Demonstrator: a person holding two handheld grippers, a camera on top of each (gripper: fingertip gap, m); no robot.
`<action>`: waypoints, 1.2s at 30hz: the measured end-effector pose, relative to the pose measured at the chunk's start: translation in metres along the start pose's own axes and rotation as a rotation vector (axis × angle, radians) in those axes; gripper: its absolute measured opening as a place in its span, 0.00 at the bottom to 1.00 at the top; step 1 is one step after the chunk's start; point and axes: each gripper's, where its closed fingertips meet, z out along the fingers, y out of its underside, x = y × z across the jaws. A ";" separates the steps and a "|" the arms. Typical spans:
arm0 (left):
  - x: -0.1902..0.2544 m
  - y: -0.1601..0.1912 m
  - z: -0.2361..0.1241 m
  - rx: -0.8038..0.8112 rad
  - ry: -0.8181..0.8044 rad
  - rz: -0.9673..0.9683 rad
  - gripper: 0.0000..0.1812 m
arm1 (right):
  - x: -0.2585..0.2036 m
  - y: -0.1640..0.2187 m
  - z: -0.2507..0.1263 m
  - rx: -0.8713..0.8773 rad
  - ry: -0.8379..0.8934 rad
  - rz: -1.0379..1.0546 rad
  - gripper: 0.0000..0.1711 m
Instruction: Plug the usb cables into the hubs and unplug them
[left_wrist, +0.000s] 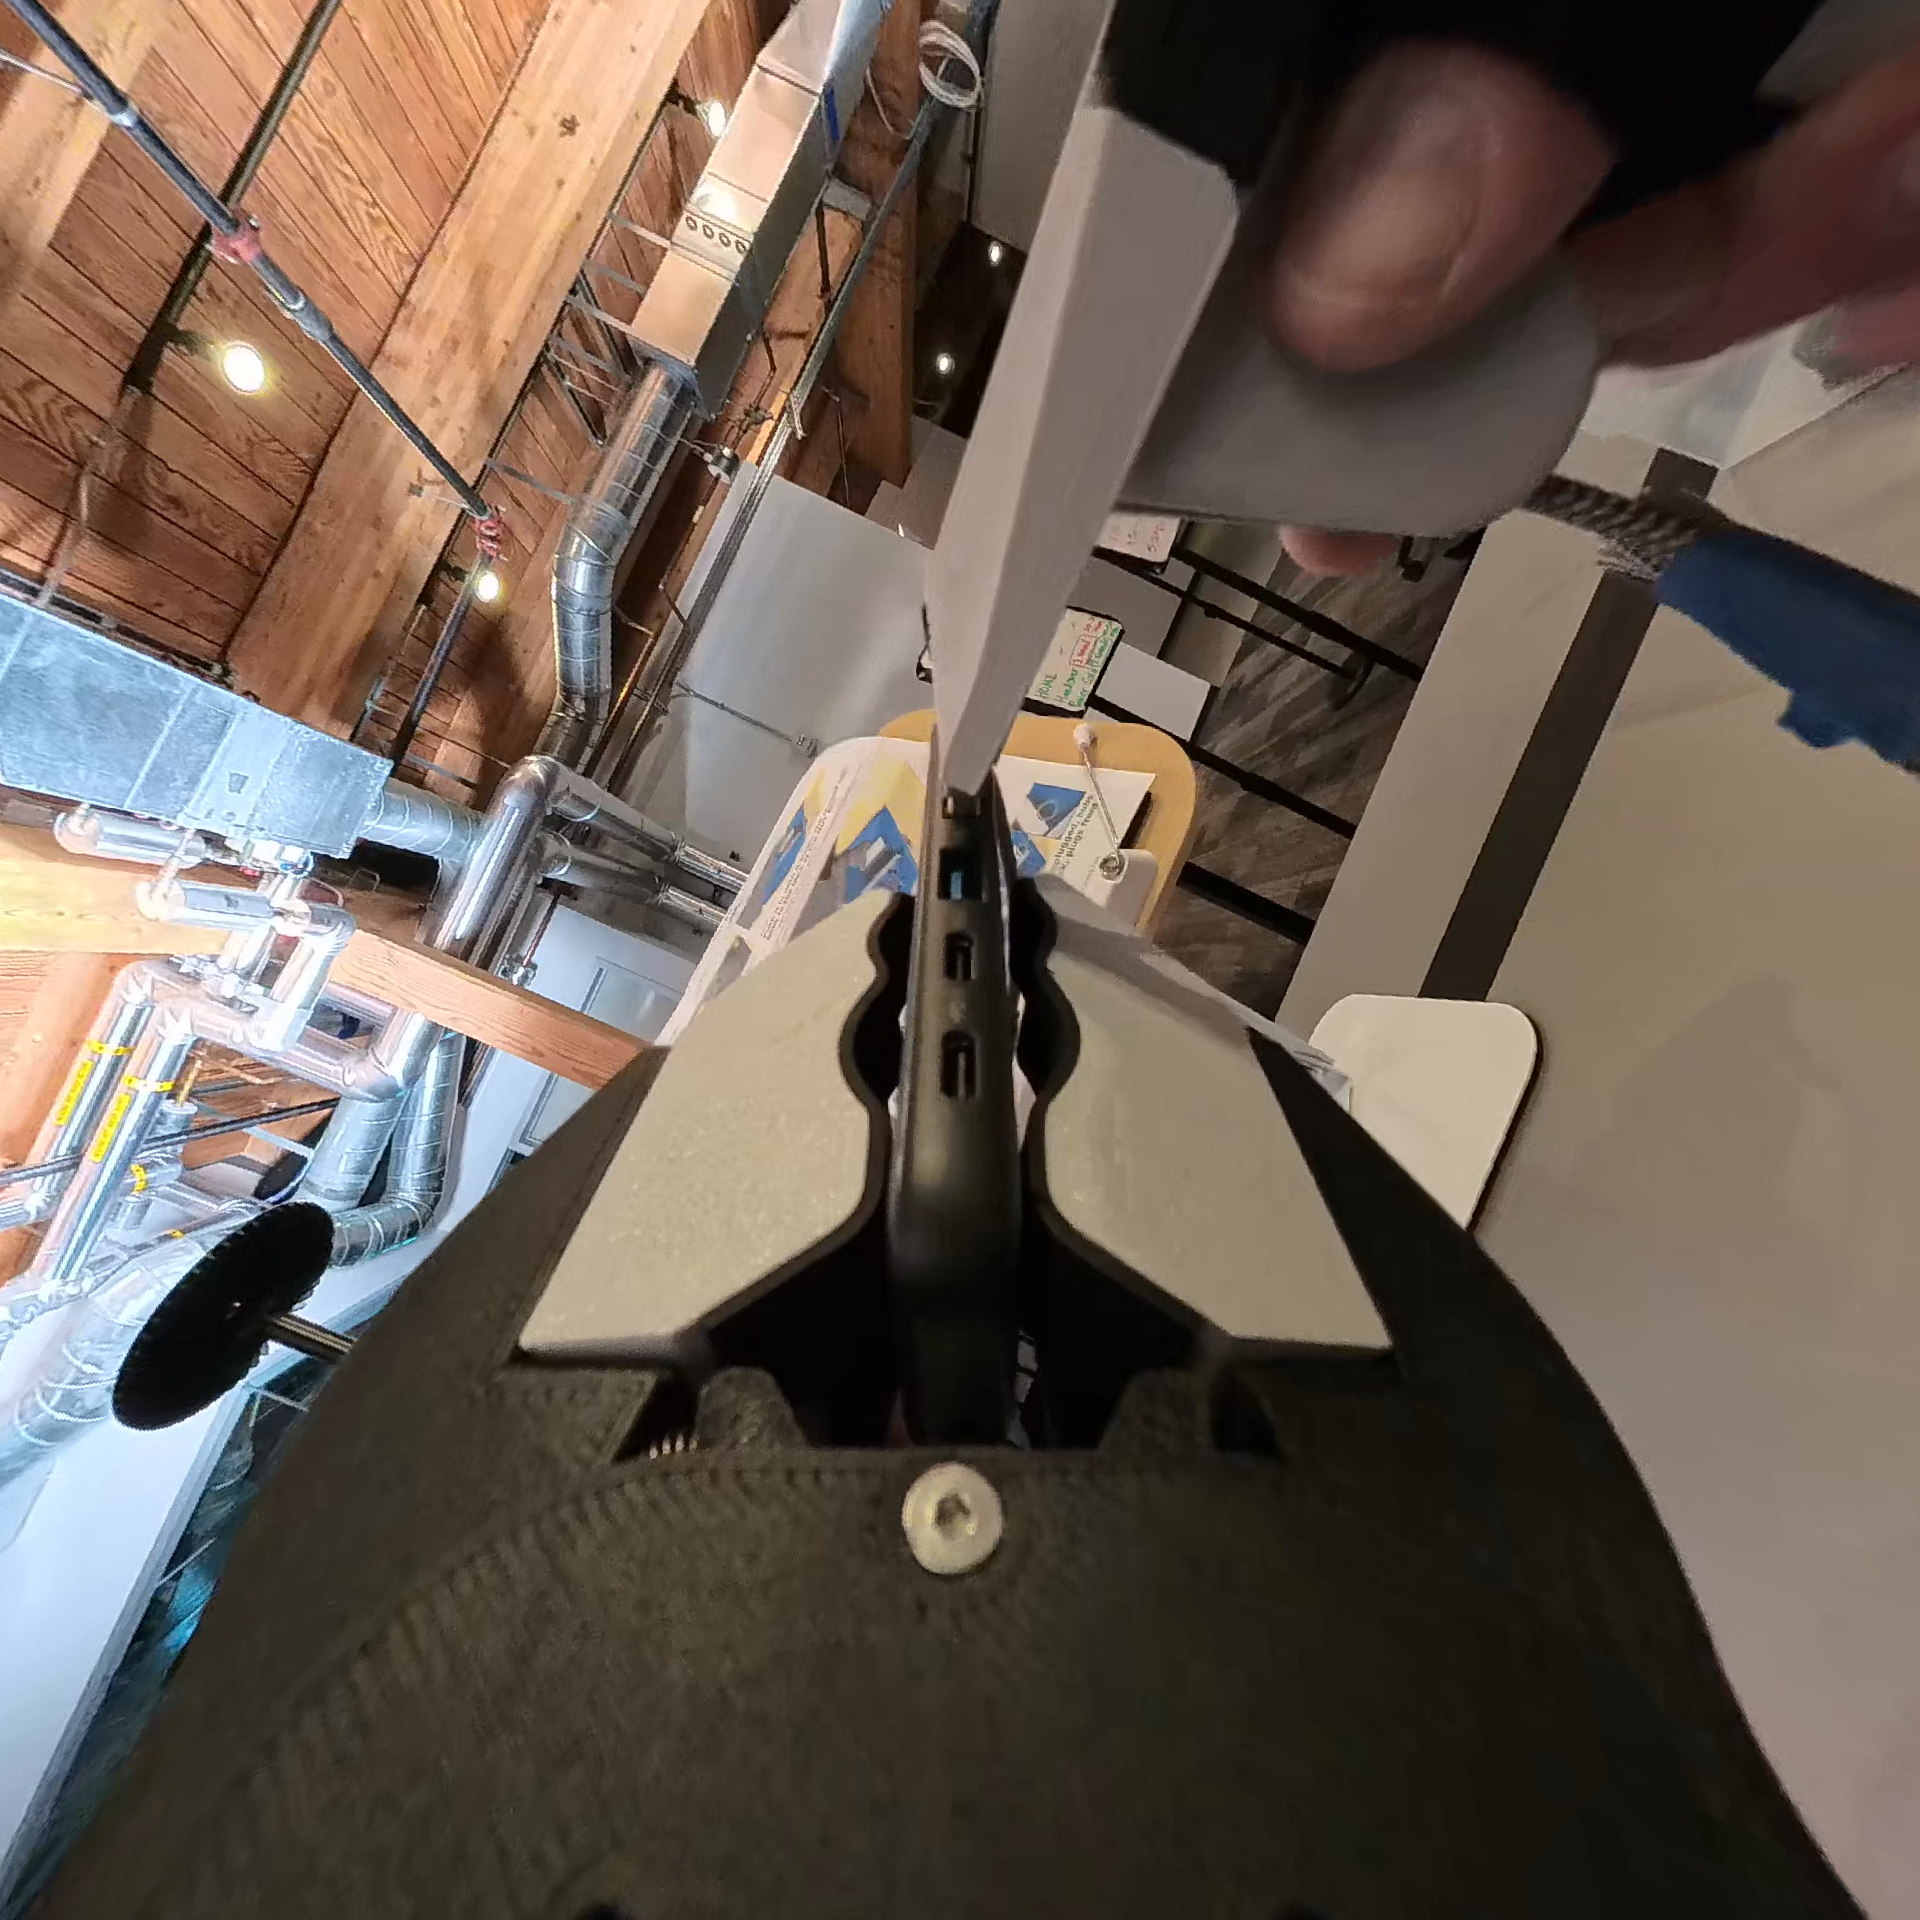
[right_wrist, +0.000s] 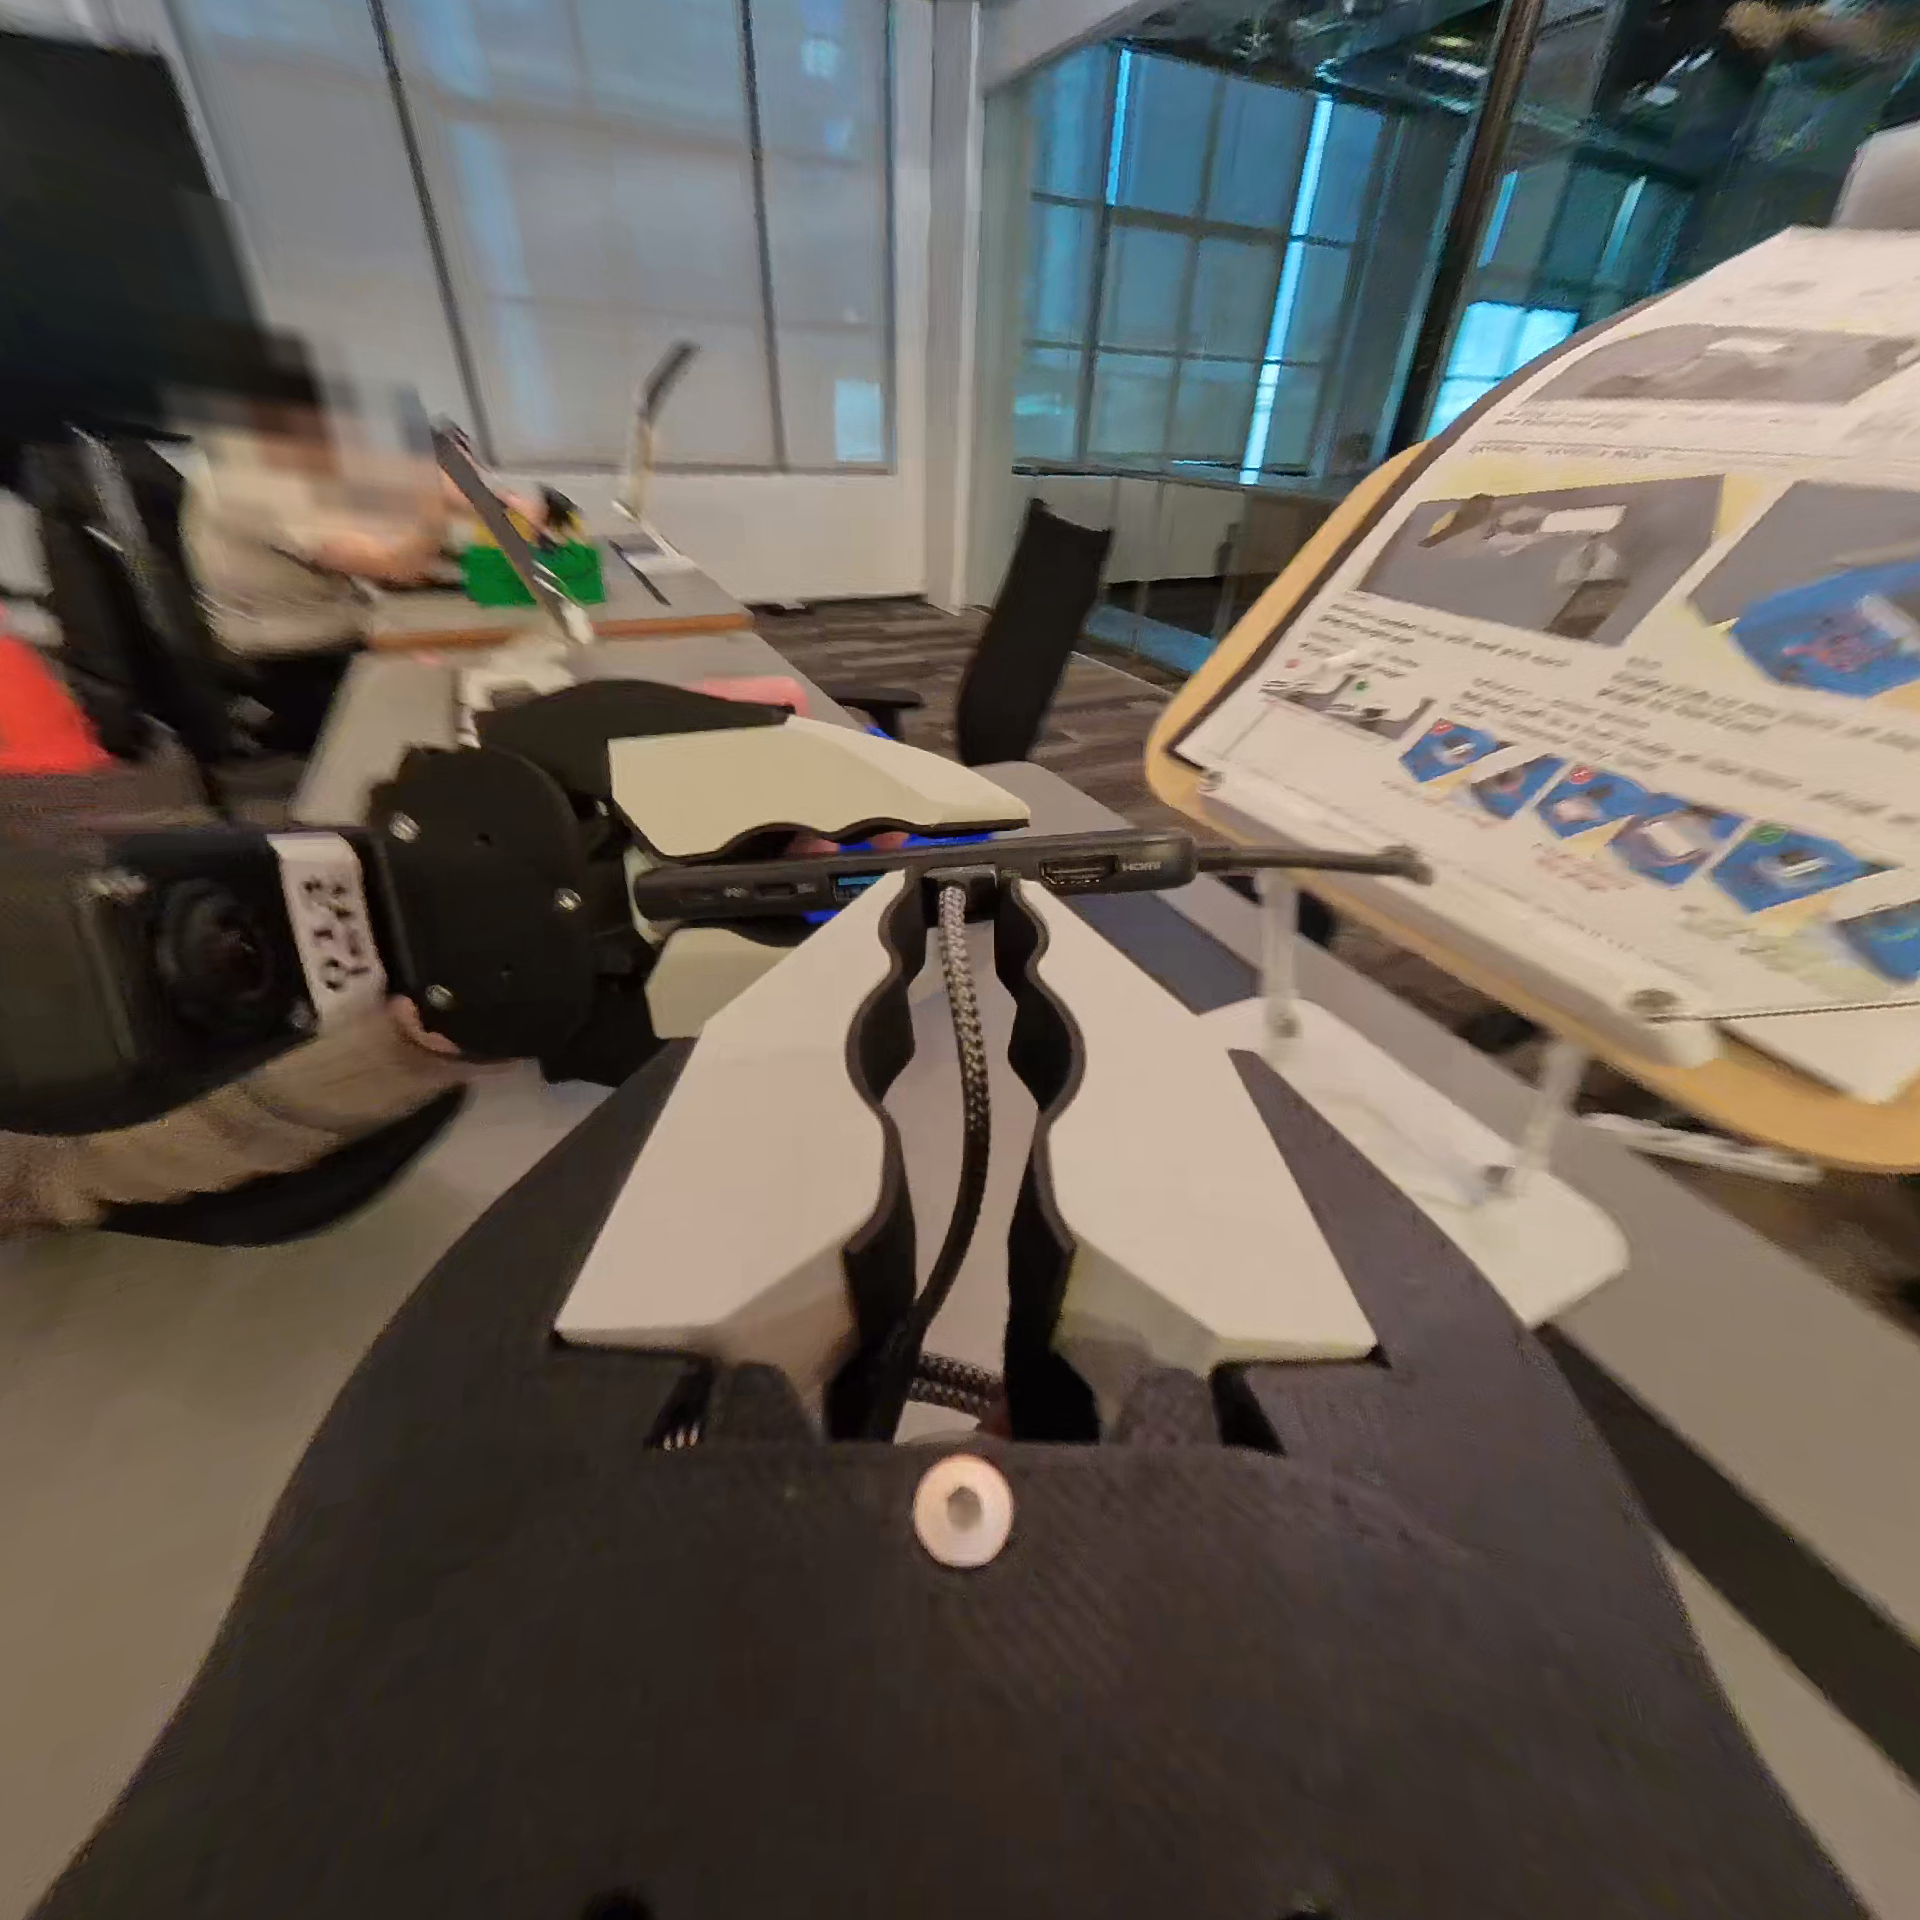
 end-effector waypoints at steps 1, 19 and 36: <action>0.000 0.001 0.000 -0.004 0.000 -0.005 0.11 | 0.001 0.000 0.001 -0.020 0.050 -0.071 0.06; -0.009 -0.011 -0.002 -0.021 -0.090 0.104 0.10 | 0.000 -0.008 0.002 -0.009 0.183 -0.298 0.08; -0.003 -0.025 -0.004 0.021 -0.081 0.140 0.10 | -0.006 -0.004 -0.016 0.033 -0.149 -0.109 0.07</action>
